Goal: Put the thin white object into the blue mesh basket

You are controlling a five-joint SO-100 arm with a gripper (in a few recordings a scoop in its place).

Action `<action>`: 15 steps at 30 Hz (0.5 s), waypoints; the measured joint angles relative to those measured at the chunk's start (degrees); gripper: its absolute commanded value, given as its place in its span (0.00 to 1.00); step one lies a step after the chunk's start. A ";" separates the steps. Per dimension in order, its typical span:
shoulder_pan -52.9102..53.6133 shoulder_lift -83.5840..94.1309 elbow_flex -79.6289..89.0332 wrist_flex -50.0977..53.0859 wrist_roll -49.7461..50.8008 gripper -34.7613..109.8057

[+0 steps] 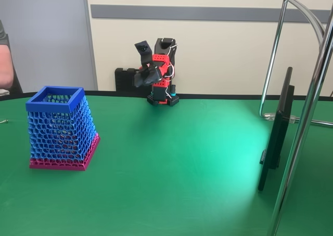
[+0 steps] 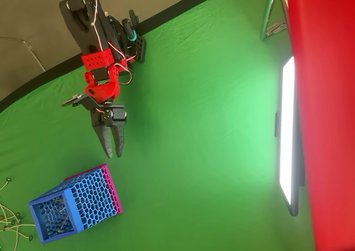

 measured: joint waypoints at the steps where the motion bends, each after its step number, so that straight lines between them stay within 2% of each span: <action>1: -0.53 1.93 0.09 2.81 2.37 0.38; 5: -3.16 9.05 0.18 13.18 11.34 0.37; 9: -5.98 17.05 0.18 23.73 25.05 0.35; 15: -6.94 26.10 0.18 36.04 39.55 0.25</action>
